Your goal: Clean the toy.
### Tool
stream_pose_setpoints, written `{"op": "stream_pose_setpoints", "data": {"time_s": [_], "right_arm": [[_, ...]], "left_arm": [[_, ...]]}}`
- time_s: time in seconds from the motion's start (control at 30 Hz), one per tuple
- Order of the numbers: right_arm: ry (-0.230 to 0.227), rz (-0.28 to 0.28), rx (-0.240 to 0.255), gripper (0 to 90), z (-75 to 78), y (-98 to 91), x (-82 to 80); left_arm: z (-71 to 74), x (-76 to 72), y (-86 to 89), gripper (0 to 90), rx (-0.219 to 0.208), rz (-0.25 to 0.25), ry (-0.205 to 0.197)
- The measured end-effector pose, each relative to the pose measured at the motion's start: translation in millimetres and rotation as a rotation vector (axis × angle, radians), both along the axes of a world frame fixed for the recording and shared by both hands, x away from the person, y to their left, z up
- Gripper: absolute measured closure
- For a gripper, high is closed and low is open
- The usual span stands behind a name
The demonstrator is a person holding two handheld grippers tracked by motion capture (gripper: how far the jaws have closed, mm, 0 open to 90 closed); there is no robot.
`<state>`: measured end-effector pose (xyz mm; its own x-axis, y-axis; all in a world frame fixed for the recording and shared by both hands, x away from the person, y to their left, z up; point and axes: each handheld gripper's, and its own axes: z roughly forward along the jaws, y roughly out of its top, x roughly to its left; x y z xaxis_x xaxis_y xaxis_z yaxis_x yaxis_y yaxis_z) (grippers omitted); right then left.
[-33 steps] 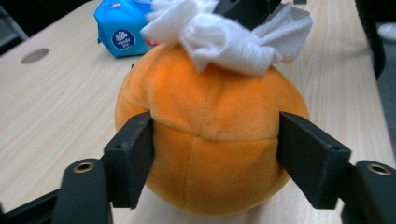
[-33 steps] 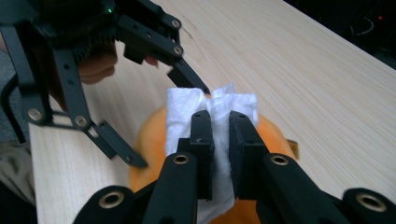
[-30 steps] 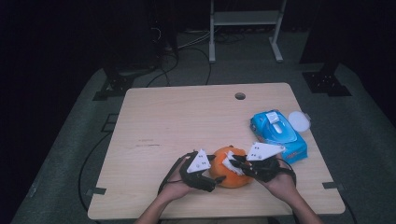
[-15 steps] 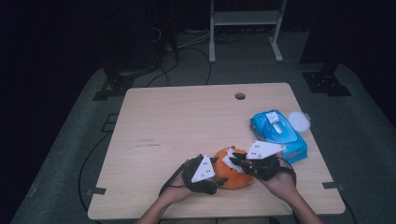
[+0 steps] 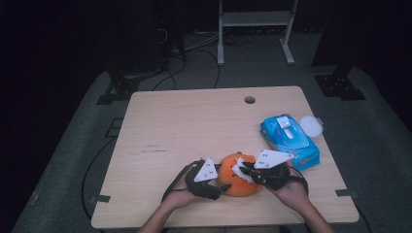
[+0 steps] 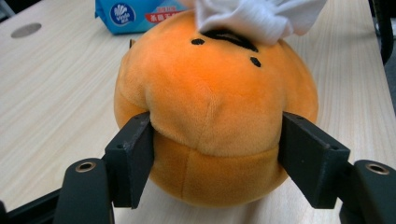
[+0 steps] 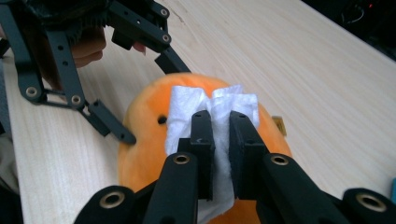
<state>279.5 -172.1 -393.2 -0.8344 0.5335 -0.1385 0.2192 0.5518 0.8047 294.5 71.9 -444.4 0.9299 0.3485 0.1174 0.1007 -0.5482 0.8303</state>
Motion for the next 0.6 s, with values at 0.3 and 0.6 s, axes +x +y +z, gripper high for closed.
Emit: {"op": "stream_pose_setpoints", "data": {"time_s": [0.3, 0.6], "right_arm": [[-0.016, 0.031, -0.018, 80.5, -9.1, 16.1, -4.2], [0.022, 0.008, -0.017, 80.5, -10.8, -9.5, -1.9]], "left_arm": [[4.7, -0.7, -3.3, 20.7, -0.008, 0.001, -0.030], [-0.3, 11.7, 12.5, 26.0, -0.045, 0.027, 0.069]]}}
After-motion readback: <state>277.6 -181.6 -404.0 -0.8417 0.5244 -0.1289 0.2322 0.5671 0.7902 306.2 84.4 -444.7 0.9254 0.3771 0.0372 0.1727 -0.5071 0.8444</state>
